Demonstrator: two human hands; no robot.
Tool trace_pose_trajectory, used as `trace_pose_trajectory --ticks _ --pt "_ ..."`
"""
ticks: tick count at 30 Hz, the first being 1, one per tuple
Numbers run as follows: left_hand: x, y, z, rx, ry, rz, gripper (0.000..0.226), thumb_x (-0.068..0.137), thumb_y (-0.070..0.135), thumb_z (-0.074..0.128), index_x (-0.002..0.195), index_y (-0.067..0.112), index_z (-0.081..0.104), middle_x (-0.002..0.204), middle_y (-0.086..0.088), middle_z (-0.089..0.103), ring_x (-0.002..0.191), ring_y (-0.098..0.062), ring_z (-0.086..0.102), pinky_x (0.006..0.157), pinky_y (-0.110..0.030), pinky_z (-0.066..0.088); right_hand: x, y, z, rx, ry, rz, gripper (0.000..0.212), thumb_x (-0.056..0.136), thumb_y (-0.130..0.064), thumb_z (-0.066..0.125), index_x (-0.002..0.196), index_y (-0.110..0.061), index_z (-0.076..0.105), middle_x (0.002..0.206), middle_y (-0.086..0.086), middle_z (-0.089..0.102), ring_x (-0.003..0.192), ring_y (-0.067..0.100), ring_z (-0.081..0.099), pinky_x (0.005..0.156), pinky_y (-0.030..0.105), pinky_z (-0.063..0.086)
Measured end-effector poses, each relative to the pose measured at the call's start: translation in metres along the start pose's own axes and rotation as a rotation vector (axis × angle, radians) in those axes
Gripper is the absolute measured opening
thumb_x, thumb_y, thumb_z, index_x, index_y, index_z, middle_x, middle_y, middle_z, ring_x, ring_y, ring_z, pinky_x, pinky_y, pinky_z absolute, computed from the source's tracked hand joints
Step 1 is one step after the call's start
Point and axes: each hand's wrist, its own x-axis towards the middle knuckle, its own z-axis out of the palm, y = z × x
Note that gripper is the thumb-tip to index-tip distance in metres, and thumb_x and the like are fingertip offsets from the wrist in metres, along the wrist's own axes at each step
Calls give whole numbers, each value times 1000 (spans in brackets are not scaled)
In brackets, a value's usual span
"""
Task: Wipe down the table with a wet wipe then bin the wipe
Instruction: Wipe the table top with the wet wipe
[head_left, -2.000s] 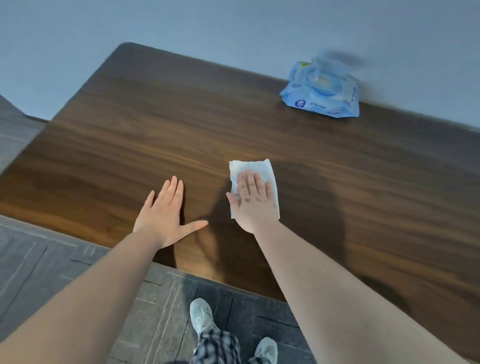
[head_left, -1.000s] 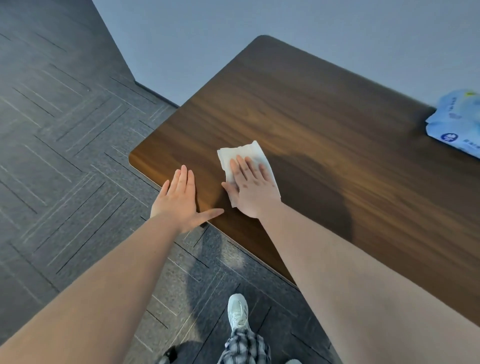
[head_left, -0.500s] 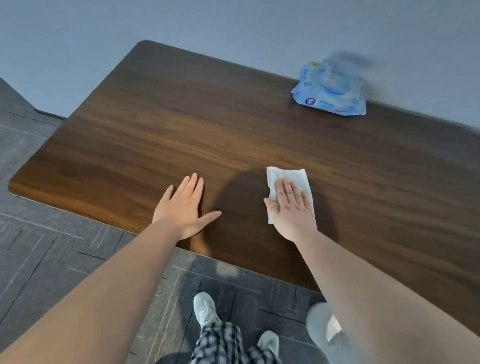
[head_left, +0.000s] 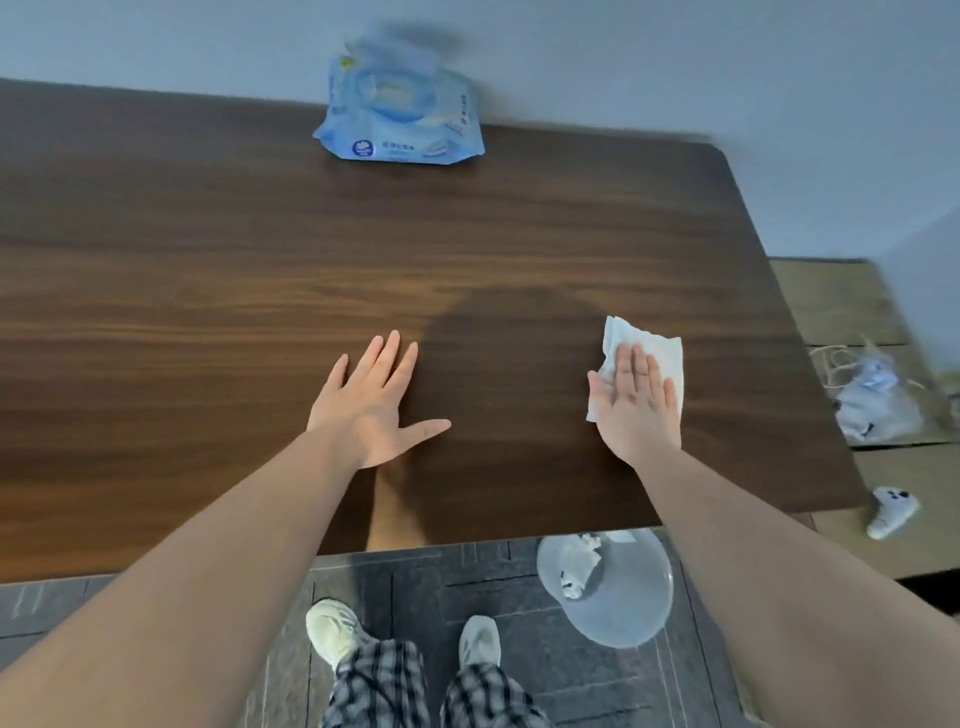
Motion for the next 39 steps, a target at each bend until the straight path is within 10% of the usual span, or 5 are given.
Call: trace_pose_trajectory --ticks 18,39 --pt "14 24 1 55 -46 -6 103 70 87 13 148 26 -16 157 -1 -22 144 -18 -20 117 -47 -5 -24 64 3 27 12 171 64 96 -51 7 149 -18 -7 160 4 -6 147 21 -8 117 42 -4" --pt "-190 -267 33 -103 -33 -600 127 57 94 16 149 12 -14 159 -9 -16 146 -22 -11 119 -43 4 -112 -343 60 -174 -99 -755 62 93 -54 -5 144 -22 -22 157 0 -21 143 20 -21 115 39 -17"
